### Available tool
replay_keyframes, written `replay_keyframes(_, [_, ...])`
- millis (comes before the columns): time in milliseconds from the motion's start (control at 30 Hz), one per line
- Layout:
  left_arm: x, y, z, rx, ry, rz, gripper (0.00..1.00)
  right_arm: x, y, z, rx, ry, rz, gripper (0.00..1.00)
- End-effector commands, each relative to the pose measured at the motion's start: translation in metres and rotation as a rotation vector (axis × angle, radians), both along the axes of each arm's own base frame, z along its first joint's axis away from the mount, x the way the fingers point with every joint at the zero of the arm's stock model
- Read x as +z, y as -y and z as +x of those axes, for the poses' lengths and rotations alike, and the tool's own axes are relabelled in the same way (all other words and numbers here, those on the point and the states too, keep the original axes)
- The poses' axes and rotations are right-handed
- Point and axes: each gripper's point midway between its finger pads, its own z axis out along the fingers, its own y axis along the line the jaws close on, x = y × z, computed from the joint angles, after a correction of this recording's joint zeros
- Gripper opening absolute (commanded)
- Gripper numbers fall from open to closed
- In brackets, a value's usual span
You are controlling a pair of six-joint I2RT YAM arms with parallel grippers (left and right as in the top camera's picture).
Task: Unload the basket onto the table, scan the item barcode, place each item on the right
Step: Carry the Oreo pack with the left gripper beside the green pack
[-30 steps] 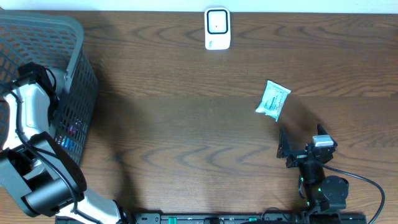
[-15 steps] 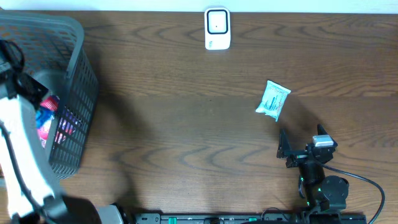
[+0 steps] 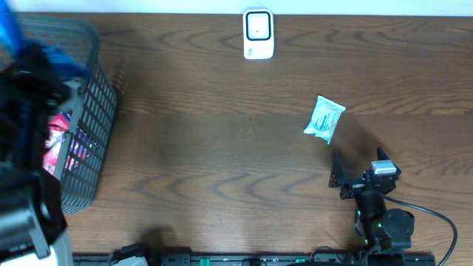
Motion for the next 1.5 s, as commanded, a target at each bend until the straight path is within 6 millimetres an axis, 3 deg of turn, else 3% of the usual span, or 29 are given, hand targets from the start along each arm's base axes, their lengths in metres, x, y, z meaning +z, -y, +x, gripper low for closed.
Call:
replay_keyframes(0, [-0.014,0.069,0.017,-0.271,-0.043,-0.05,0.08,0.0,-0.001,0.0,0.002,-0.002,0.014,0.99])
replay_keyframes(167, [-0.061,0.145,0.044,-0.493,-0.187,-0.049,0.07,0.0,-0.001,0.0,0.002,-0.002,0.014,0.99])
replay_keyframes(433, [-0.172,0.241,0.093,-0.626,-0.5,-0.144,0.07,0.0,-0.001,0.0,0.002,-0.002,0.014,0.99])
replay_keyframes(633, [-0.262,0.279,0.114,-0.549,-0.703,-0.184,0.07,0.0,-0.001,0.0,0.002,-0.002,0.014,0.99])
replay_keyframes(833, [-0.331,0.315,0.11,-0.559,-0.84,-0.151,0.07,0.0,-0.001,0.0,0.002,-0.002,0.014,0.99])
replay_keyframes(1100, [-0.367,0.358,0.112,-0.62,-0.823,-0.115,0.08,0.0,-0.001,0.0,0.002,-0.002,0.014,0.99])
replay_keyframes(1167, [-0.372,0.363,0.109,-0.629,-0.83,-0.108,0.17,0.0,-0.001,0.0,0.002,-0.002,0.014,0.99])
replay_keyframes(1233, [-0.375,0.365,0.107,-0.631,-0.836,-0.102,0.17,0.0,-0.001,0.0,0.002,-0.002,0.014,0.99])
replay_keyframes(1333, [-0.376,0.365,0.106,-0.632,-0.84,-0.1,0.37,0.0,-0.001,0.0,0.002,-0.002,0.014,0.99])
replay_keyframes(1467, [-0.375,0.365,0.106,-0.634,-0.839,-0.097,0.43,0.0,-0.001,0.0,0.002,-0.002,0.014,0.99])
